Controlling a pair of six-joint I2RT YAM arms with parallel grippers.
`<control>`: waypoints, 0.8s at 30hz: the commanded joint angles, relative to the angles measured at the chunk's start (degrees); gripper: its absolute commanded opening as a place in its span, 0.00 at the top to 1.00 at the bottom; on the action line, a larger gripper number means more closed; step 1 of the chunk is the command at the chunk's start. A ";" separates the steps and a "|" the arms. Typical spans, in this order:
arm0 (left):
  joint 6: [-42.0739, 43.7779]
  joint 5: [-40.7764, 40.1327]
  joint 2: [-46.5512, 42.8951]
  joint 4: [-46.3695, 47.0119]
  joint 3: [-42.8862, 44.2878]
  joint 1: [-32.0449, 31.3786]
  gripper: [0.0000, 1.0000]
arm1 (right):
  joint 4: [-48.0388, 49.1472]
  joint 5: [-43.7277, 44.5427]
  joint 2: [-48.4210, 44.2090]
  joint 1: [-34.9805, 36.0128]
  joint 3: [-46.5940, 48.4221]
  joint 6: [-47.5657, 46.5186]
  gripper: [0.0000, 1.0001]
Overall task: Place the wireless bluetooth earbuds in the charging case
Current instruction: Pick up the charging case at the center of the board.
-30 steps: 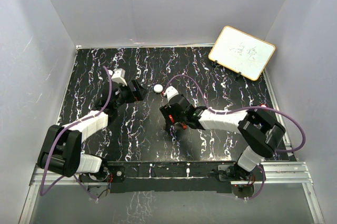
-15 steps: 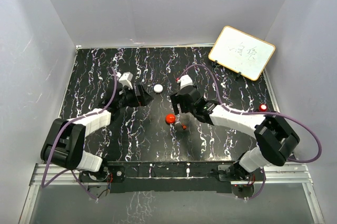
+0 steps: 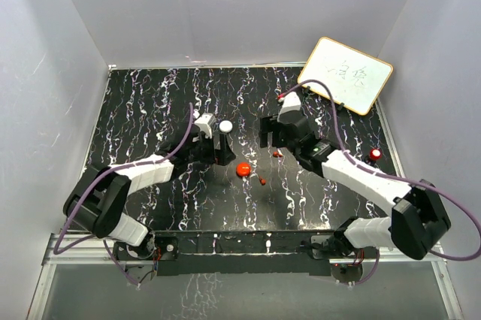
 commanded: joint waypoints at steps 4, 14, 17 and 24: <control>-2.84 0.56 2.88 1.84 2.05 -3.28 0.04 | 3.95 -2.17 -5.58 -4.67 -0.55 0.98 0.21; -4.95 1.21 8.85 6.06 4.08 -7.19 0.04 | 3.73 -3.94 -7.78 -7.36 -2.04 0.87 0.21; -5.37 1.23 9.57 5.89 4.44 -8.21 0.04 | 3.62 -4.02 -8.62 -7.84 -2.81 0.97 0.21; -6.95 0.70 9.44 5.53 4.11 -10.83 0.04 | 4.05 -4.94 -8.86 -8.90 -3.68 0.96 0.21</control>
